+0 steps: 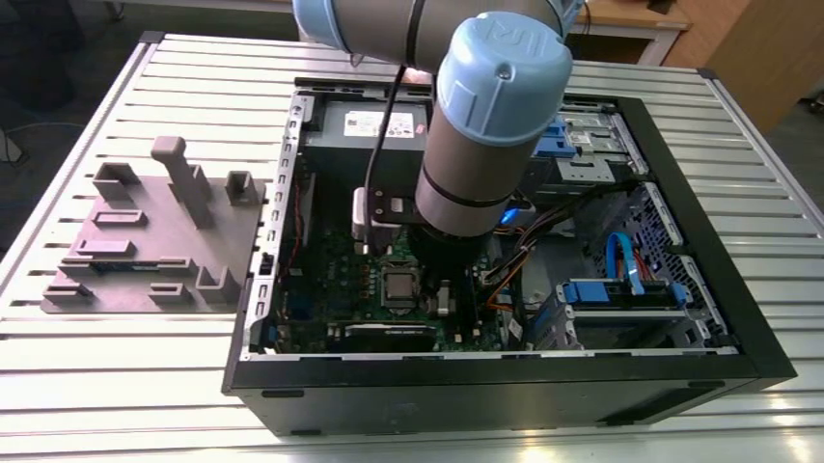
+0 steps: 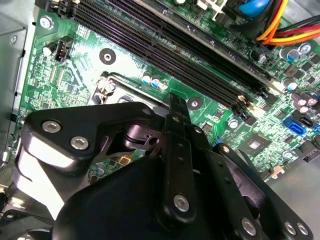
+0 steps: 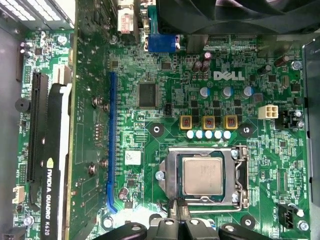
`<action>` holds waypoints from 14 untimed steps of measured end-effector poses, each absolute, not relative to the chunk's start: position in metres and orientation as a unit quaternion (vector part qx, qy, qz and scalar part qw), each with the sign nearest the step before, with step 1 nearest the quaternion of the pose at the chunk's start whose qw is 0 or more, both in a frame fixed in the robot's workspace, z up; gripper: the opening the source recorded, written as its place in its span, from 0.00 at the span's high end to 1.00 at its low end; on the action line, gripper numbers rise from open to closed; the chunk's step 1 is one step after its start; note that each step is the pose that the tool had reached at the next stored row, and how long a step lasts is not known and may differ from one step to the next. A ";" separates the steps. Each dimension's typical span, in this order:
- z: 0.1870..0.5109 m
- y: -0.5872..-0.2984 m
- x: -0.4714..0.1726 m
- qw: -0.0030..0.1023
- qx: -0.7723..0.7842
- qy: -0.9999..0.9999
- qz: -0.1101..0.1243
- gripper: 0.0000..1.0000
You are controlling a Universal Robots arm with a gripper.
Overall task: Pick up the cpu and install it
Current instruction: 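Install the first cpu locking lever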
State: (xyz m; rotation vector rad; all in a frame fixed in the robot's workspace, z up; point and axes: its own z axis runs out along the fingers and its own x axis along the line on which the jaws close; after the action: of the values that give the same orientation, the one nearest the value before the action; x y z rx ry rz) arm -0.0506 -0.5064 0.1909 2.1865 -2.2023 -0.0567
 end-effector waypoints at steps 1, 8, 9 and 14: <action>0.191 -0.506 -0.049 0.019 0.704 -0.709 -0.018 0.89; 0.188 -0.506 -0.045 0.016 0.704 -0.709 -0.021 0.89; 0.188 -0.506 -0.045 0.015 0.704 -0.709 -0.022 0.89; 0.188 -0.507 -0.046 0.013 0.705 -0.709 -0.024 0.89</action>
State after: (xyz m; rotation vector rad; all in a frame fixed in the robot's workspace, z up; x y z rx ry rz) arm -0.0458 -0.5068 0.1875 2.1955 -2.2100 -0.0761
